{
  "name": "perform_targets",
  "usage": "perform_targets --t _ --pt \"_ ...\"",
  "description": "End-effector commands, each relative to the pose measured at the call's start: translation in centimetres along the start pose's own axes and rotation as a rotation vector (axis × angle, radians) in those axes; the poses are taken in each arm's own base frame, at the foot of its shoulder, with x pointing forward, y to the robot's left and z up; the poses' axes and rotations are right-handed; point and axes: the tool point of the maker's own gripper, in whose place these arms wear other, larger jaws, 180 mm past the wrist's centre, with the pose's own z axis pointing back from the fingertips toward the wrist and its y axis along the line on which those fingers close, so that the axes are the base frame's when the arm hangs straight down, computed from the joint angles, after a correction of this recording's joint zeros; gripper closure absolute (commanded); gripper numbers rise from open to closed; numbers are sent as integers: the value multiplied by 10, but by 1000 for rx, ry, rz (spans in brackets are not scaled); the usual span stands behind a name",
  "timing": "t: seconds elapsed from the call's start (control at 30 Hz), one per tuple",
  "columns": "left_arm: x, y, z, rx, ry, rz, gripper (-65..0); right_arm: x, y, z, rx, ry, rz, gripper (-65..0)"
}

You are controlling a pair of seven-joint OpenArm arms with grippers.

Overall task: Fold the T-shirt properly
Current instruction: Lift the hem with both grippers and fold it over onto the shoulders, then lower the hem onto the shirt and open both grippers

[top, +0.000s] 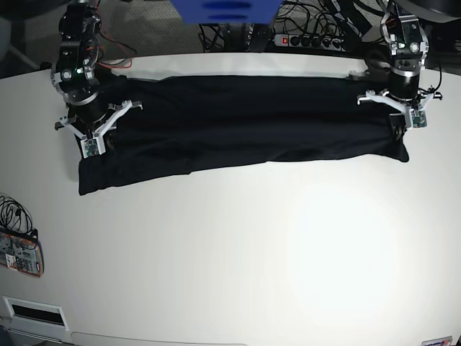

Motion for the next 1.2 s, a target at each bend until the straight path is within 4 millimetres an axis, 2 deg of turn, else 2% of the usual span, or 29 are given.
perform_targets --t 0.0,0.1,0.23,0.47,0.53,0.6,0.7,0.77,0.93,1.07,1.17 --pt "12 10 2 28 -39 -14 0 9 -5 3 -14 -31 11 0" --pt "8 11 5 29 -29 -16 0 4 -5 5 -14 -18 9 0" --pt "2 10 7 25 -13 -19 0 -13 -19 14 -53 21 -4 0" --pt "2 10 6 26 -10 -20 0 -13 -26 16 -71 21 -8 0" --pt "1 11 6 29 -8 -19 0 -13 -26 16 -71 21 -8 -83" --pt "-1 10 7 27 -1 -34 -65 -13 -26 16 -71 21 -8 -173" --pt "-7 13 10 39 26 -136 -162 -14 -25 16 -71 22 -8 -266" --pt "-10 10 11 39 38 -196 -207 -13 -25 16 -71 21 -7 -305" --pt "-18 6 19 26 63 -277 -263 -7 -42 24 -120 0 -11 -349" --pt "1 2 26 30 18 -280 -262 -8 -67 33 -188 -3 -27 -347" --pt "24 3 30 48 -40 -279 -262 -8 -76 37 -215 -3 -32 -347"
